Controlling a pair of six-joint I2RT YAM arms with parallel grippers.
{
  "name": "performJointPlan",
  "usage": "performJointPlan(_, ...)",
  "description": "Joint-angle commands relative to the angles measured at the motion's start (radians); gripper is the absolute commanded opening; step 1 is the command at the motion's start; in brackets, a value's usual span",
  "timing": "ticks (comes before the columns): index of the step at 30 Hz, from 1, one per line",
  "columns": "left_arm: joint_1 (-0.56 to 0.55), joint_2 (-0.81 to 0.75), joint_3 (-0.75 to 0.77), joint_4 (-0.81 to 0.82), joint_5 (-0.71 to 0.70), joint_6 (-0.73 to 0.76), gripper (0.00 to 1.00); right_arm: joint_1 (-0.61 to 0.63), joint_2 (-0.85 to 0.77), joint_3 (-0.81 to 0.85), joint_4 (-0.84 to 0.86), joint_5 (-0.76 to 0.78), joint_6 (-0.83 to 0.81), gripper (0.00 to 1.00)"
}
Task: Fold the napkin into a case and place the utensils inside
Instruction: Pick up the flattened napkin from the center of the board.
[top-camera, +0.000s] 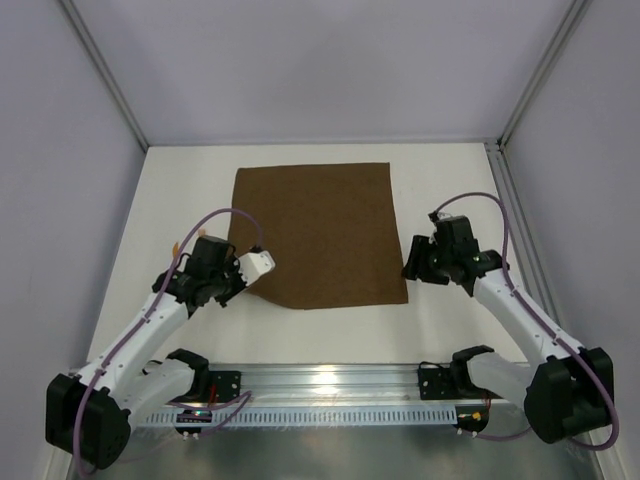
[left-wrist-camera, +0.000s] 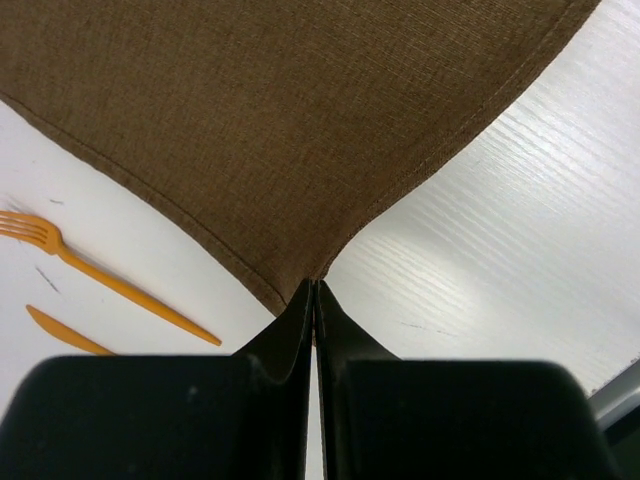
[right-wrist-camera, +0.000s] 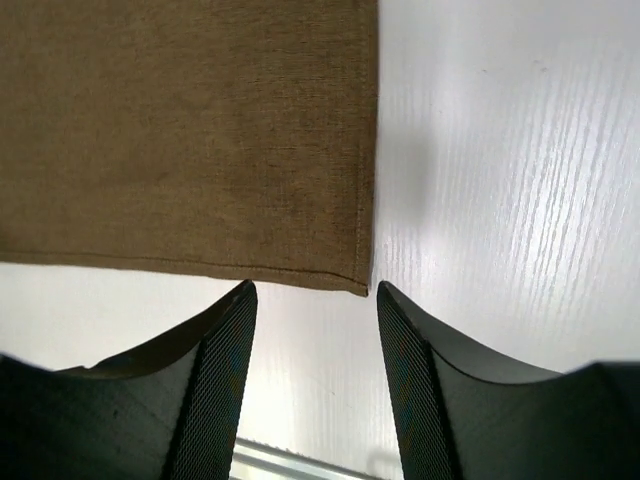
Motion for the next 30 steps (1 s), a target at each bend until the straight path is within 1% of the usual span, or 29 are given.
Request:
performJointPlan(1,-0.002,-0.033,-0.012,0.058,-0.066,-0.042,0.00,0.049,0.070,0.184,-0.139,-0.005,-0.158,0.55)
performJointPlan(2,-0.002,-0.039,-0.015,0.074,-0.078,-0.051,0.00,0.063,0.086,0.298,-0.156,-0.018,-0.237,0.56)
performJointPlan(4,-0.002,-0.039,-0.020,0.113,-0.097,-0.078,0.00,0.086,0.114,0.412,-0.120,-0.083,-0.326,0.57)
performJointPlan(5,0.000,-0.033,-0.020,0.121,-0.097,-0.091,0.00,0.084,0.120,0.428,-0.082,-0.138,-0.419,0.57)
performJointPlan(6,0.000,-0.029,-0.022,0.127,-0.097,-0.100,0.00,0.086,0.137,0.437,0.005,-0.201,-0.483,0.59)
performJointPlan(7,0.000,-0.025,-0.022,0.141,-0.100,-0.118,0.00,0.087,0.145,0.431,0.044,-0.314,-0.547,0.59)
performJointPlan(8,0.000,-0.024,-0.023,0.147,-0.107,-0.124,0.00,0.093,0.159,0.421,0.087,-0.352,-0.625,0.59)
performJointPlan(9,0.000,-0.019,-0.025,0.152,-0.114,-0.131,0.00,0.101,0.191,0.410,0.080,-0.373,-0.819,0.60)
performJointPlan(10,0.000,-0.019,-0.028,0.160,-0.120,-0.140,0.00,0.115,0.208,0.390,0.051,-0.372,-0.948,0.60)
performJointPlan(11,0.000,-0.019,-0.031,0.163,-0.121,-0.143,0.00,0.164,0.228,0.384,-0.059,-0.348,-1.083,0.61)
performJointPlan(12,0.000,-0.022,-0.032,0.163,-0.118,-0.149,0.00,0.194,0.241,0.376,-0.114,-0.311,-1.276,0.61)
performJointPlan(13,0.000,-0.024,-0.031,0.160,-0.112,-0.161,0.00,0.227,0.255,0.350,-0.162,-0.268,-1.352,0.60)
performJointPlan(14,0.000,-0.022,-0.031,0.152,-0.112,-0.164,0.00,0.269,0.252,0.332,-0.243,-0.260,-1.423,0.60)
performJointPlan(15,0.000,-0.024,-0.034,0.150,-0.115,-0.167,0.00,0.282,0.246,0.304,-0.274,-0.242,-1.525,0.61)
performJointPlan(16,0.000,-0.021,-0.038,0.152,-0.120,-0.169,0.00,0.293,0.223,0.242,-0.285,-0.204,-1.534,0.60)
performJointPlan(17,0.000,-0.022,-0.045,0.158,-0.130,-0.171,0.00,0.304,0.205,0.205,-0.253,-0.117,-1.526,0.61)
performJointPlan(18,0.000,-0.021,-0.054,0.163,-0.132,-0.172,0.00,0.307,0.182,0.169,-0.236,-0.099,-1.523,0.60)
performJointPlan(19,0.000,-0.016,-0.058,0.166,-0.132,-0.172,0.00,0.307,0.160,0.104,-0.229,-0.096,-1.551,0.60)
performJointPlan(20,0.000,-0.013,-0.058,0.167,-0.132,-0.177,0.00,0.308,0.136,0.077,-0.232,-0.084,-1.571,0.60)
performJointPlan(22,0.000,-0.002,-0.055,0.164,-0.127,-0.180,0.00,0.307,0.139,0.014,-0.222,-0.023,-1.577,0.60)
performJointPlan(23,0.000,0.001,-0.055,0.161,-0.123,-0.180,0.00,0.307,0.140,-0.001,-0.183,-0.006,-1.583,0.58)
performJointPlan(26,0.000,0.010,-0.060,0.152,-0.091,-0.164,0.00,0.307,0.172,-0.018,-0.135,0.019,-1.574,0.55)
performJointPlan(30,-0.002,0.031,-0.058,0.146,-0.098,-0.151,0.00,0.307,0.298,0.014,-0.110,0.050,-1.559,0.52)
